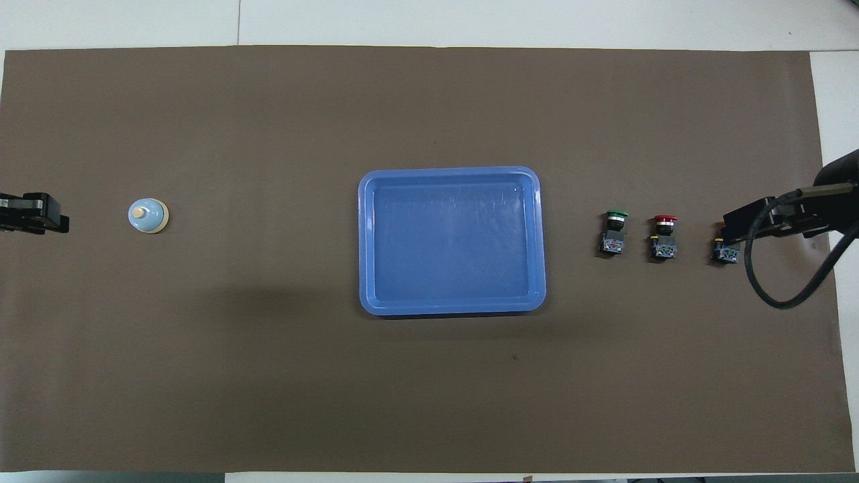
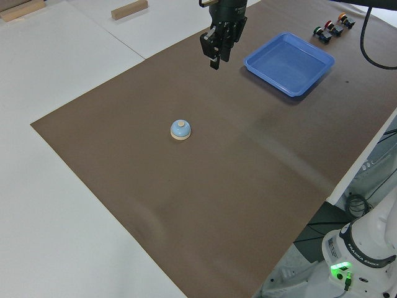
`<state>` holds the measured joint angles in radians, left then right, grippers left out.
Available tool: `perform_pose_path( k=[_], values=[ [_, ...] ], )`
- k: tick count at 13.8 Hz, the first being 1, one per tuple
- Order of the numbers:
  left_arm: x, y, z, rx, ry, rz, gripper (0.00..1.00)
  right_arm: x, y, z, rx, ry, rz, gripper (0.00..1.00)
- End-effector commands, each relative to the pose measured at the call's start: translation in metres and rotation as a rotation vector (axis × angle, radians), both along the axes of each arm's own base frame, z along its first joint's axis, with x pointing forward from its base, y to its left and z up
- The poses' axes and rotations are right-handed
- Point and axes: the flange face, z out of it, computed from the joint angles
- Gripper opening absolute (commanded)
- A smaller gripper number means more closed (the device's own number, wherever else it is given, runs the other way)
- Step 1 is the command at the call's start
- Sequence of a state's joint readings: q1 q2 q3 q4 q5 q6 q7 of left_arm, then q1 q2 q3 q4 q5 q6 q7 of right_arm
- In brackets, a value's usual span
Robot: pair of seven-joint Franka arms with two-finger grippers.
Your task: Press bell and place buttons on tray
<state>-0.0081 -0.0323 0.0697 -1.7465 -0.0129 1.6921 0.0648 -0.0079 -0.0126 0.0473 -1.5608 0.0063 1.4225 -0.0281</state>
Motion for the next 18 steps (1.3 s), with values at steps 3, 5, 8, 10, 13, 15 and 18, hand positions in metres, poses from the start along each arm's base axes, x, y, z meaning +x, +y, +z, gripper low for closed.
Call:
perform_pose_path(
  k=[3,5,8,10,13,15,18],
  values=[
    [0.019,0.022,-0.049,0.018,-0.032,0.034,0.00,-0.002,-0.005,-0.001,-0.010,0.012,0.013,1.00],
    [0.038,0.022,-0.088,0.021,-0.019,0.031,0.00,-0.003,-0.005,0.000,-0.010,0.010,0.013,1.00],
    [0.058,0.031,-0.134,0.030,-0.057,0.010,0.00,-0.003,-0.005,0.000,-0.010,0.010,0.013,1.00],
    [0.057,0.040,-0.149,0.034,-0.087,0.024,0.00,-0.003,-0.005,0.000,-0.010,0.010,0.013,1.00],
    [0.059,0.039,-0.175,0.035,-0.072,0.022,0.00,-0.002,-0.005,0.000,-0.010,0.010,0.013,1.00],
    [0.058,0.037,-0.193,0.037,-0.072,0.018,0.00,-0.003,-0.005,0.000,-0.010,0.010,0.013,1.00],
    [0.049,0.033,-0.218,0.037,-0.073,0.013,0.00,-0.003,-0.008,0.000,-0.010,0.010,0.012,1.00]
  ],
)
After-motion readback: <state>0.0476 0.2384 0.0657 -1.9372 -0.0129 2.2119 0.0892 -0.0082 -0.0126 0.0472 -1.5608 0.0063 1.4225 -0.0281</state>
